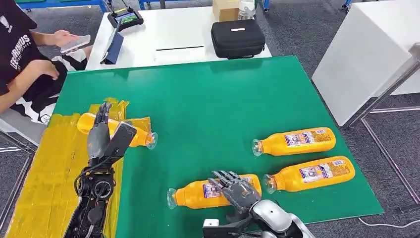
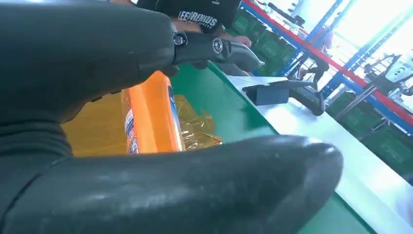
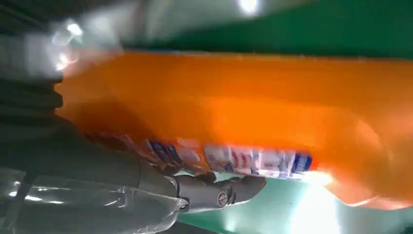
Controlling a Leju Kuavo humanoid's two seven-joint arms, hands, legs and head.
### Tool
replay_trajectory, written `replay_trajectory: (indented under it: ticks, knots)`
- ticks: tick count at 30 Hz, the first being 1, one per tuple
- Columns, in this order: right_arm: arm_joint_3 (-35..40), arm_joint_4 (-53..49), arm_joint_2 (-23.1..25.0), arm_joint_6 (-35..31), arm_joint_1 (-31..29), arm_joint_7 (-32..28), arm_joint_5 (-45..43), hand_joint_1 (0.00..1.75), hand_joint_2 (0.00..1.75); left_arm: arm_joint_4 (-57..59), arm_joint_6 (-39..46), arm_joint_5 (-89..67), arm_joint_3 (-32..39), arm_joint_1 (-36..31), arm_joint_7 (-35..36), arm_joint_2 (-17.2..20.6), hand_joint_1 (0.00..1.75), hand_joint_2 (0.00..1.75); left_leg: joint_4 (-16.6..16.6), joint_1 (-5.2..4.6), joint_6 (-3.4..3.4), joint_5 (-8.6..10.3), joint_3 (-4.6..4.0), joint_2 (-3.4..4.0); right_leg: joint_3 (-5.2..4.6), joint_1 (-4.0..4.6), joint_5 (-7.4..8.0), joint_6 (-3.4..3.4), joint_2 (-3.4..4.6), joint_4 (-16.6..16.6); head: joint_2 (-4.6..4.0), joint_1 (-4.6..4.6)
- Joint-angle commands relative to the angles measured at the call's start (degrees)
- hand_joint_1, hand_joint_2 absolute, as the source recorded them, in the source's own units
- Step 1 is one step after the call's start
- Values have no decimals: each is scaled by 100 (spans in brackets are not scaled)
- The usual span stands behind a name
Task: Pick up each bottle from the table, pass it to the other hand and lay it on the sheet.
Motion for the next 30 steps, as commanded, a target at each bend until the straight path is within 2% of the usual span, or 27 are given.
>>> replay_trajectory:
  ticks: [1, 3, 15, 16, 17, 30]
  knots:
    - [126, 856, 139, 130, 24, 513, 299, 0, 175, 216, 87, 120, -96, -94, 59, 13, 0, 0, -5, 3, -6, -22, 57, -2, 60, 4, -23, -5, -4, -7, 0, 2]
    - [90, 973, 203, 134, 53, 756, 475, 0, 175, 252, 124, 148, -104, -107, 62, 19, 0, 0, -7, 5, -5, -11, 41, -6, 43, 6, -12, -4, -7, -10, 0, 0]
    - [84, 974, 205, 134, 42, 756, 474, 0, 175, 251, 124, 148, -106, -109, 62, 17, 0, 0, -9, 4, -18, -18, 64, -4, 59, 3, -6, -6, -4, -12, 0, 0]
    - [58, 1012, 228, 112, 36, 838, 555, 19, 175, 262, 135, 155, -117, -116, 66, 27, 0, 0, -9, 5, -20, -22, 75, -7, 71, 4, -11, -7, -8, -12, 0, 0]
    - [19, 1033, 267, 106, 51, 877, 575, 175, 175, 277, 155, 166, -118, -114, 71, 36, 0, 0, -10, 6, -20, -21, 76, -4, 71, 4, -9, -7, -5, -13, 0, 0]
    - [-421, 975, 454, -331, 108, 817, 904, 175, 175, 398, 299, 282, -231, -93, 12, 65, 0, 0, -11, 9, -20, -10, 87, -4, 81, 5, -2, -16, -2, -11, 0, -2]
